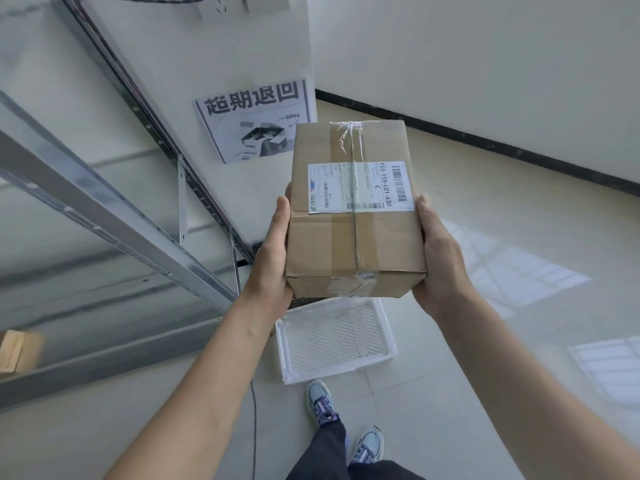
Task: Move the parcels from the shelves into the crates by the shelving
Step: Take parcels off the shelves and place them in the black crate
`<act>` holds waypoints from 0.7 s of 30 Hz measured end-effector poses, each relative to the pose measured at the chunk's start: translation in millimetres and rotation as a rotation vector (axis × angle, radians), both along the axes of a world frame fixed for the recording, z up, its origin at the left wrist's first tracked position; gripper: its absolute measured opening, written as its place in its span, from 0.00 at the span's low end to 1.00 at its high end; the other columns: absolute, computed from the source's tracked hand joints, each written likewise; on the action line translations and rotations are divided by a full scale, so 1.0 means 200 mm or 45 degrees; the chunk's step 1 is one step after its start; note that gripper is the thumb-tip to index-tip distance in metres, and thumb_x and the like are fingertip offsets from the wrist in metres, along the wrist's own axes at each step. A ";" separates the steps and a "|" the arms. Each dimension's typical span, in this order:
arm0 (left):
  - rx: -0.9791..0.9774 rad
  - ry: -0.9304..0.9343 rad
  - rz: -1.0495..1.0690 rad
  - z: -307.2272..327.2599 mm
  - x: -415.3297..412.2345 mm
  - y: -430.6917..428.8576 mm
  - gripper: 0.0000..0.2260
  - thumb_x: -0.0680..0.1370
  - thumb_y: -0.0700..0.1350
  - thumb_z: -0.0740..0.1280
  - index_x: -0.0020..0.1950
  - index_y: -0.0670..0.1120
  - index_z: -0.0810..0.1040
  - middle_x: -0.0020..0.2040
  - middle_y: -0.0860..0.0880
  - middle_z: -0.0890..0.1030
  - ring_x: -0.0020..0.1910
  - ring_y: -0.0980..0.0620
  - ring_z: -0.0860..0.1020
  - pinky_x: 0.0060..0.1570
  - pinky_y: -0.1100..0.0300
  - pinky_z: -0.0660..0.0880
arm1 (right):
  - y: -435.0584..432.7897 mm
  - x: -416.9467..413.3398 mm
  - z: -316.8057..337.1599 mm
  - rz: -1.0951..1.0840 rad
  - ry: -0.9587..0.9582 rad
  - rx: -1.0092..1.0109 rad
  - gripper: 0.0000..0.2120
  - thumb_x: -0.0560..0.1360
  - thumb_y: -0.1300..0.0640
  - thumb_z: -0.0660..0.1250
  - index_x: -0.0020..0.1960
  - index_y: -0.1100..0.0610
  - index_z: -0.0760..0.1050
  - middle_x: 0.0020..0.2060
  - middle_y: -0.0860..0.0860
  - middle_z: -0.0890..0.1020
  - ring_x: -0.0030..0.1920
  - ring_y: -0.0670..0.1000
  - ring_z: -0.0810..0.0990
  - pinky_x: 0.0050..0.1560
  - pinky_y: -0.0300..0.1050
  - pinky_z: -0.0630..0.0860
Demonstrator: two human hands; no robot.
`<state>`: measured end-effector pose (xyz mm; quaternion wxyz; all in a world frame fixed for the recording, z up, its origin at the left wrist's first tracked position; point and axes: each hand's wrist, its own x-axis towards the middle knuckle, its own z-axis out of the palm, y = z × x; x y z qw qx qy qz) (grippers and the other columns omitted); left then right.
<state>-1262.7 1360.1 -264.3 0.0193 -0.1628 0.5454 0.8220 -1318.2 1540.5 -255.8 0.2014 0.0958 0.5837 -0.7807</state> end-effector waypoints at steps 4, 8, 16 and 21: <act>0.004 0.011 0.034 0.00 -0.10 -0.11 0.25 0.86 0.62 0.48 0.79 0.53 0.68 0.69 0.47 0.80 0.68 0.46 0.79 0.65 0.46 0.77 | -0.12 -0.11 0.01 0.007 0.011 0.006 0.22 0.85 0.41 0.55 0.72 0.49 0.76 0.58 0.46 0.86 0.56 0.48 0.85 0.45 0.41 0.82; 0.012 0.003 0.046 -0.01 -0.19 -0.21 0.25 0.86 0.62 0.49 0.77 0.53 0.71 0.66 0.48 0.82 0.65 0.47 0.80 0.61 0.48 0.79 | -0.23 -0.20 0.01 -0.006 0.010 0.002 0.22 0.84 0.41 0.56 0.71 0.49 0.76 0.57 0.47 0.86 0.53 0.48 0.86 0.42 0.41 0.82; 0.040 -0.054 0.082 -0.08 -0.26 -0.35 0.26 0.85 0.64 0.49 0.77 0.55 0.71 0.66 0.48 0.82 0.66 0.47 0.80 0.61 0.49 0.80 | -0.35 -0.33 -0.06 0.092 -0.032 -0.011 0.21 0.84 0.39 0.56 0.69 0.47 0.77 0.56 0.46 0.86 0.53 0.47 0.86 0.40 0.40 0.81; 0.059 -0.126 0.156 -0.12 -0.28 -0.36 0.26 0.83 0.66 0.50 0.75 0.57 0.73 0.66 0.49 0.82 0.65 0.47 0.81 0.59 0.50 0.80 | -0.38 -0.41 -0.12 0.191 -0.074 -0.018 0.21 0.83 0.38 0.56 0.69 0.46 0.77 0.58 0.46 0.86 0.55 0.47 0.86 0.42 0.41 0.82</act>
